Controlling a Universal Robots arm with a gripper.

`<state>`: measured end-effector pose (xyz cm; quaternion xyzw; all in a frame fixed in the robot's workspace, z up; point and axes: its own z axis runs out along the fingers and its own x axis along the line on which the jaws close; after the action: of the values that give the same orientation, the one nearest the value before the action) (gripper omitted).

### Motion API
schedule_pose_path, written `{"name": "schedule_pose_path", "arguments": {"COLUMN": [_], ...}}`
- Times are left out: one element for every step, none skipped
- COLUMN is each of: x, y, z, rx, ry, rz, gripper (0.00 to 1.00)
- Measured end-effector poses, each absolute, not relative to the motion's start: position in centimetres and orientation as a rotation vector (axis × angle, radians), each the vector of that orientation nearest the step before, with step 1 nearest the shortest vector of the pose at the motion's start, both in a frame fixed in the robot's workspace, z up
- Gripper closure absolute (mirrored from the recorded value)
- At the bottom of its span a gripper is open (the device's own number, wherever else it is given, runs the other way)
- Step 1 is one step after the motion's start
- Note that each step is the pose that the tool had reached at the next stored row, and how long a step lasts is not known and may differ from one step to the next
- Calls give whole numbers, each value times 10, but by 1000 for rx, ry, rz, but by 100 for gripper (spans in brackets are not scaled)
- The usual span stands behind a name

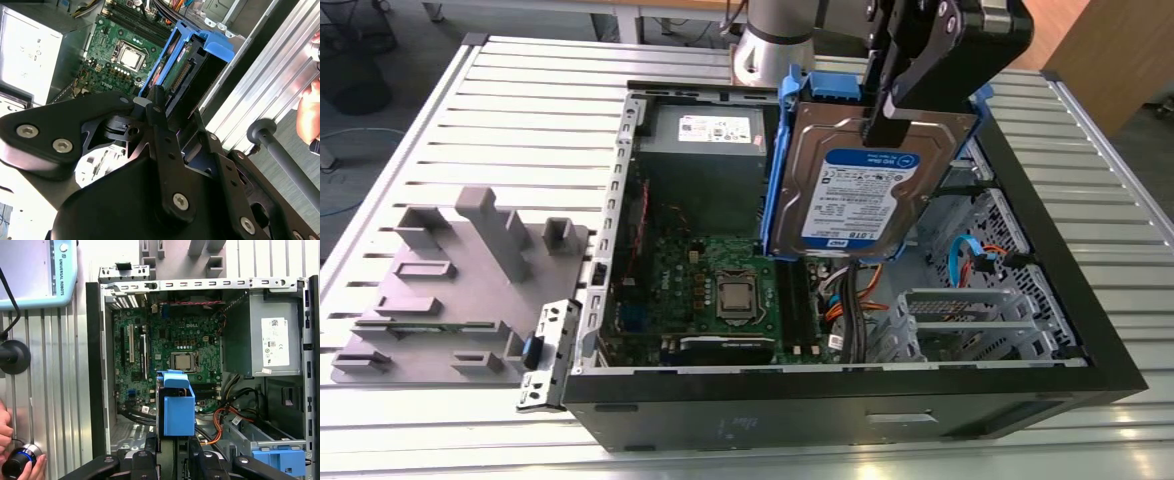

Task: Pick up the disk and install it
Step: 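Pick up the disk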

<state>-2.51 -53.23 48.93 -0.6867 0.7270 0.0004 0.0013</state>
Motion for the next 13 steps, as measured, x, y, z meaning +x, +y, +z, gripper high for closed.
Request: {"name": "schedule_pose_path", "arguments": {"x": [-25,-25,-25,-25,-25,-25,-25,-25,-25,-25,-25,-25,-25], "y": [-532,-533,-533,-534,-535,-536,-537,-538,-539,-541,-542,-543,-544], "z": [489,489,489,489,489,489,489,489,489,489,489,489,489], "rx": [-2155,-2156,-2156,-2156,-2156,-2156,-2156,-2156,-2156,-2156,-2156,-2156,-2156], "ry": [2282,2282,2282,2282,2282,2282,2282,2282,2282,2282,2282,2282,2282], "rz": [1,1,1,1,1,1,1,1,1,1,1,1,1], "gripper": [65,65,65,65,65,65,65,65,65,65,65,65,65]}}
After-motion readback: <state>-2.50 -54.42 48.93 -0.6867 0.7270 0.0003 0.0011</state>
